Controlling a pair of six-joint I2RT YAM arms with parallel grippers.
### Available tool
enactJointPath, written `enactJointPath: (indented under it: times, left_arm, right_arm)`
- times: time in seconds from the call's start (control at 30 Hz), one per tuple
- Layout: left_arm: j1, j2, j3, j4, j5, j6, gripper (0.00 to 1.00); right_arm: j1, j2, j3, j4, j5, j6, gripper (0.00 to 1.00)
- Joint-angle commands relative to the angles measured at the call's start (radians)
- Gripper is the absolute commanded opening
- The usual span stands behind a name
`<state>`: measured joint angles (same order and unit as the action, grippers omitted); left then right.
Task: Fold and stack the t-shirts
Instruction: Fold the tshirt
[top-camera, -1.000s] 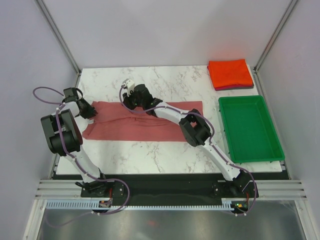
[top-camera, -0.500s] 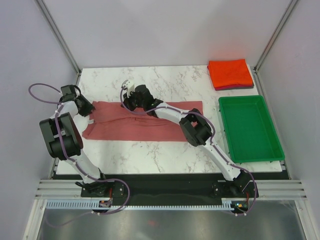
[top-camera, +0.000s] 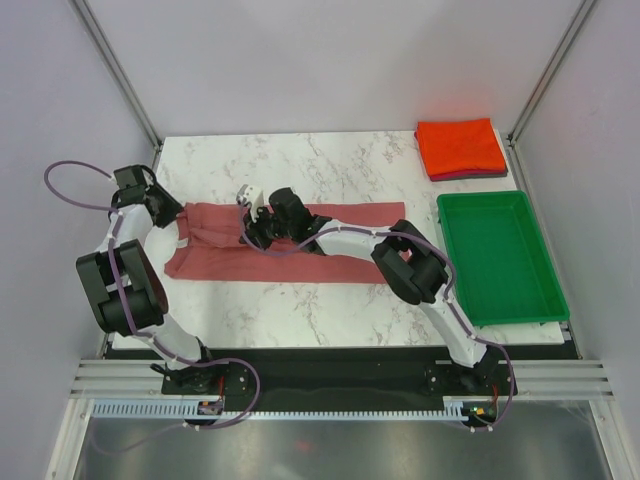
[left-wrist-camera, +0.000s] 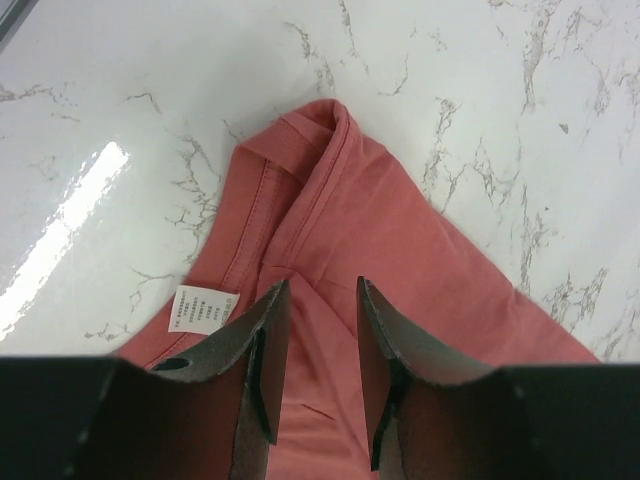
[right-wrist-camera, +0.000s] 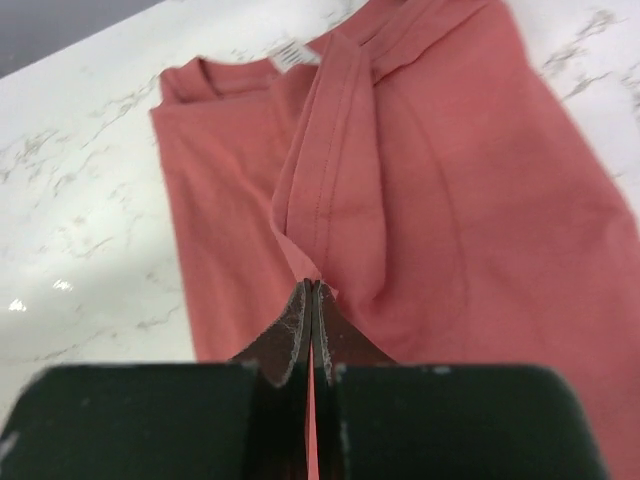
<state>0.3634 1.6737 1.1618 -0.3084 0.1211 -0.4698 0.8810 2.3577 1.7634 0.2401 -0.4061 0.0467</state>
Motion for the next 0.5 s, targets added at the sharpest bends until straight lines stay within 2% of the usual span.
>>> enactJointPath:
  times: [0.0, 0.37, 0.47]
  left_arm:
    - [0.002, -0.065, -0.023, -0.011, -0.012, 0.026, 0.41]
    - [0.002, -0.12, -0.119, -0.074, -0.041, 0.046, 0.4]
    - [0.003, -0.132, -0.137, -0.064, 0.0, 0.042, 0.37]
  right_arm:
    - [0.016, -0.092, -0.079, 0.03, -0.043, -0.039, 0.0]
    - [0.033, -0.179, -0.284, 0.093, -0.062, -0.03, 0.0]
    - [0.033, -0.186, -0.301, 0.116, -0.065, -0.019, 0.0]
